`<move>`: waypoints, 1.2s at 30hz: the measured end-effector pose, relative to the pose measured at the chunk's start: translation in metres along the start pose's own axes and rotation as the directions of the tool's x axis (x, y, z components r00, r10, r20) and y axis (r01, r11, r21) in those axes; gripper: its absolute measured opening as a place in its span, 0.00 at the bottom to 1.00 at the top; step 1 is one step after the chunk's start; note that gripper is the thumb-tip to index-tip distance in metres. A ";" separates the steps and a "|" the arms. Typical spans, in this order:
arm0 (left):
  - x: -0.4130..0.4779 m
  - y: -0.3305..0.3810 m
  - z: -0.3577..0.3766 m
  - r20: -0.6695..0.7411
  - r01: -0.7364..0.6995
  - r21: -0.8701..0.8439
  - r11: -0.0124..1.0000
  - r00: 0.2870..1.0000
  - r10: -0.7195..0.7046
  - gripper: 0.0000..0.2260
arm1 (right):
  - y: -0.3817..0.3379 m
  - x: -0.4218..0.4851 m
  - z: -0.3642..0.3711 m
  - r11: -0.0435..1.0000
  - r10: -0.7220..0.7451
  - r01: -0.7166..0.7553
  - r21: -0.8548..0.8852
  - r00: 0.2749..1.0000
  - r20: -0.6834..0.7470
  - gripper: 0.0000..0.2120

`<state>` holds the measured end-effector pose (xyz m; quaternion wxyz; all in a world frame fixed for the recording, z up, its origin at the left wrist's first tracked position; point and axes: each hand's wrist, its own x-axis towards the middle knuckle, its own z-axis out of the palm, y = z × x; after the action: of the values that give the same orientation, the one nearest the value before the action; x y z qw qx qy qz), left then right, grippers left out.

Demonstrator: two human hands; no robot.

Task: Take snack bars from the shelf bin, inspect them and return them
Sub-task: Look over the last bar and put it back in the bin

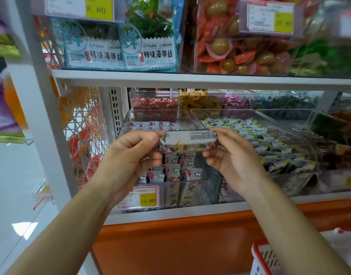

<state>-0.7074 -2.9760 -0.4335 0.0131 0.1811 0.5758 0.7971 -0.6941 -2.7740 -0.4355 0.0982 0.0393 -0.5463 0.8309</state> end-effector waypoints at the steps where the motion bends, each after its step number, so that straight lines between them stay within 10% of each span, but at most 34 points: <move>1: 0.001 0.000 -0.001 -0.003 0.012 0.003 1.000 1.000 -0.012 0.07 | 0.001 0.000 0.000 1.000 -0.013 0.013 -0.002 1.000 0.001 0.08; 20: -0.002 0.006 0.005 0.024 -0.098 0.625 0.774 0.994 0.106 0.09 | 0.015 0.001 -0.001 0.779 -0.341 0.351 -0.520 0.933 0.119 0.06; 36: 0.005 0.013 0.005 -0.027 0.007 0.570 0.822 1.000 0.010 0.08 | 0.015 -0.001 0.001 0.794 -0.307 0.339 -0.504 0.940 0.149 0.07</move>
<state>-0.7081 -2.9750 -0.4193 -0.0506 0.1656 0.7874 0.5916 -0.6966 -2.7804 -0.4484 0.2290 0.1286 -0.7392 0.6201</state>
